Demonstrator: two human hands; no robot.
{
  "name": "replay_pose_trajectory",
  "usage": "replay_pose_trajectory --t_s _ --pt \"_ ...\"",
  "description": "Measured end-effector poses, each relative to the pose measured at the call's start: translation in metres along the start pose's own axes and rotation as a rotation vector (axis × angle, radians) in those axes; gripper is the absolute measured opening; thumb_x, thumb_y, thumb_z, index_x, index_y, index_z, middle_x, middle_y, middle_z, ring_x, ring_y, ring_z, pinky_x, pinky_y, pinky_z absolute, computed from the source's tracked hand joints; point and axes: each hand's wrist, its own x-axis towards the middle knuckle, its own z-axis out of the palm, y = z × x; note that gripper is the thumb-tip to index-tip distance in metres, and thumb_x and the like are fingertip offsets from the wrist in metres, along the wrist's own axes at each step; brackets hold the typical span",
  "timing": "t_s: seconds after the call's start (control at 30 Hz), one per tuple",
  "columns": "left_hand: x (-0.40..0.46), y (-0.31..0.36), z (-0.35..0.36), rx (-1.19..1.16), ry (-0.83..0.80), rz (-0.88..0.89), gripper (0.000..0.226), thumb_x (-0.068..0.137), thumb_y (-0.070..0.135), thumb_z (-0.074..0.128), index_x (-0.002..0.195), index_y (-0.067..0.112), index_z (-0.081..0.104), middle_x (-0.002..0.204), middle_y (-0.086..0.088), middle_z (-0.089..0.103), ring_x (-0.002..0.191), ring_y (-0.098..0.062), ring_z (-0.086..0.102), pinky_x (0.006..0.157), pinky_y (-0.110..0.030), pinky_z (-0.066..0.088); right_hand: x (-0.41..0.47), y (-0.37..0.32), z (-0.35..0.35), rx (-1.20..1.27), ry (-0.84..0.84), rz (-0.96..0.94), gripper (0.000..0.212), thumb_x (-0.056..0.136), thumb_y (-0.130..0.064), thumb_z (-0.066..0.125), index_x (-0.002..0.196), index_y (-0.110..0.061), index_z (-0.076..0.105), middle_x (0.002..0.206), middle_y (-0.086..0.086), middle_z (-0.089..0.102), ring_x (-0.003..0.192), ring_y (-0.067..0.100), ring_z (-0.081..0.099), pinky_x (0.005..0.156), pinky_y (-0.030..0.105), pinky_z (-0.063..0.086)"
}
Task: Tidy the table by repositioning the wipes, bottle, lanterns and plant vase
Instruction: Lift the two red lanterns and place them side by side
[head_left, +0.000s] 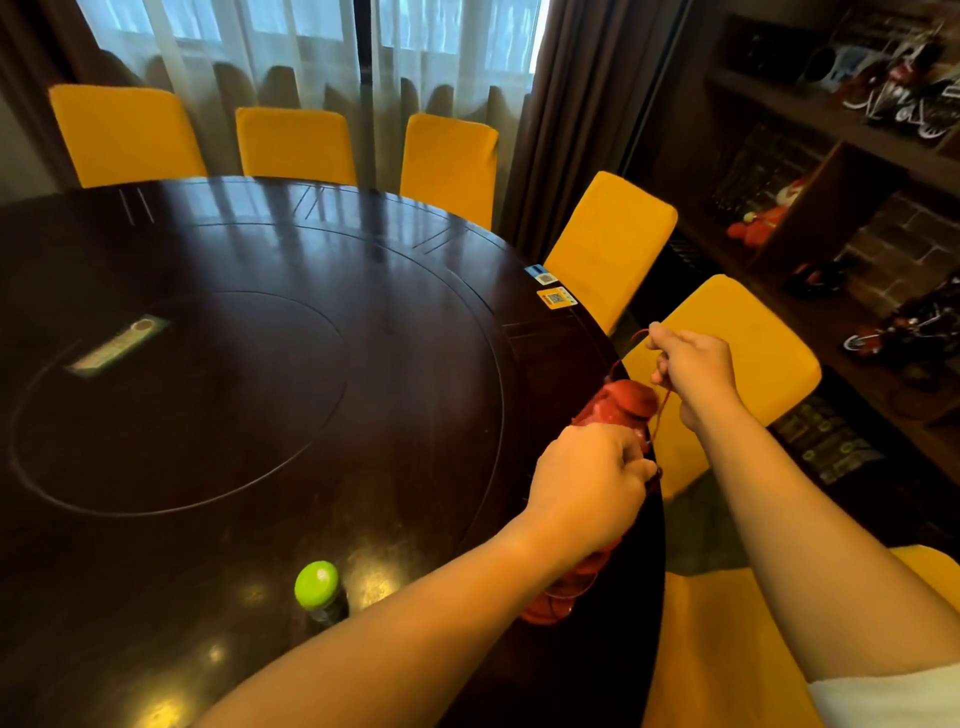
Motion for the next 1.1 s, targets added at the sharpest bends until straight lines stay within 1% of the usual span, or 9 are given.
replay_pose_trajectory --t_s 0.1,0.2,0.33,0.4,0.5,0.6,0.8,0.97,1.1 --pt "0.004 0.004 -0.005 -0.082 0.031 -0.01 0.02 0.083 0.028 0.07 0.066 0.019 0.065 0.059 0.008 0.057 0.058 -0.013 0.054 0.059 -0.033 0.049 -0.001 -0.014 0.001 0.052 0.032 0.018 0.027 0.092 -0.026 0.062 0.068 -0.012 0.061 0.042 -0.003 0.04 0.032 0.005 0.04 0.041 0.02 0.04" --pt "0.009 0.013 -0.015 -0.158 0.08 -0.025 0.02 0.082 0.027 0.071 0.066 0.016 0.068 0.057 0.004 0.059 0.057 -0.017 0.058 0.059 -0.035 0.052 -0.002 -0.028 0.0 0.019 -0.02 -0.026 0.028 0.092 -0.025 0.062 0.069 -0.009 0.06 0.047 -0.001 0.041 0.036 0.005 0.038 0.044 0.021 0.042" --pt "0.022 0.025 -0.038 -0.228 0.147 -0.025 0.024 0.081 0.024 0.074 0.06 0.019 0.066 0.044 0.01 0.054 0.043 -0.001 0.051 0.047 -0.018 0.042 -0.001 -0.051 0.001 -0.078 -0.059 -0.101 0.026 0.089 -0.024 0.065 0.073 -0.004 0.063 0.033 -0.012 0.042 0.031 0.002 0.038 0.041 0.018 0.043" --pt "0.03 0.031 -0.055 -0.263 0.177 -0.017 0.027 0.08 0.024 0.075 0.056 0.022 0.064 0.04 0.01 0.054 0.038 0.001 0.051 0.042 -0.015 0.039 0.001 -0.064 0.0 -0.109 -0.043 -0.136 0.024 0.088 -0.025 0.065 0.072 -0.008 0.065 0.037 -0.012 0.046 0.033 0.003 0.04 0.044 0.021 0.045" --pt "0.043 0.038 -0.083 -0.217 0.243 0.014 0.024 0.079 0.026 0.076 0.057 0.019 0.067 0.049 0.005 0.061 0.045 0.0 0.052 0.047 -0.022 0.042 0.005 -0.082 0.0 -0.149 -0.063 -0.181 0.021 0.087 -0.027 0.066 0.073 -0.011 0.067 0.052 -0.001 0.051 0.044 0.01 0.044 0.05 0.026 0.046" --pt "0.059 0.038 -0.116 -0.185 0.295 0.006 0.021 0.079 0.026 0.076 0.062 0.015 0.07 0.052 0.004 0.063 0.047 0.001 0.052 0.051 -0.023 0.042 0.007 -0.093 0.007 -0.165 -0.125 -0.204 0.018 0.085 -0.024 0.067 0.073 -0.01 0.067 0.056 0.004 0.049 0.045 0.012 0.046 0.054 0.03 0.045" --pt "0.086 0.022 -0.175 -0.118 0.417 -0.069 0.029 0.078 0.021 0.076 0.053 0.018 0.063 0.044 0.009 0.054 0.043 -0.002 0.047 0.051 -0.022 0.037 0.012 -0.113 0.035 -0.1 -0.158 -0.177 0.016 0.087 -0.018 0.065 0.075 -0.008 0.066 0.056 0.006 0.048 0.035 0.004 0.045 0.043 0.017 0.045" --pt "0.098 -0.006 -0.197 -0.036 0.503 -0.136 0.022 0.078 0.018 0.074 0.063 0.003 0.069 0.061 -0.012 0.067 0.066 -0.027 0.064 0.068 -0.041 0.054 0.02 -0.123 0.073 -0.011 -0.194 -0.103 0.02 0.087 -0.012 0.064 0.068 -0.01 0.061 0.039 -0.008 0.05 0.032 0.003 0.046 0.041 0.015 0.046" --pt "0.103 -0.031 -0.2 0.003 0.559 -0.184 0.022 0.078 0.021 0.07 0.061 0.008 0.069 0.055 -0.007 0.066 0.063 -0.021 0.066 0.067 -0.04 0.058 0.027 -0.127 0.102 0.02 -0.213 -0.057 0.019 0.087 -0.01 0.062 0.068 -0.011 0.06 0.055 0.002 0.053 0.033 0.004 0.051 0.04 0.014 0.044"
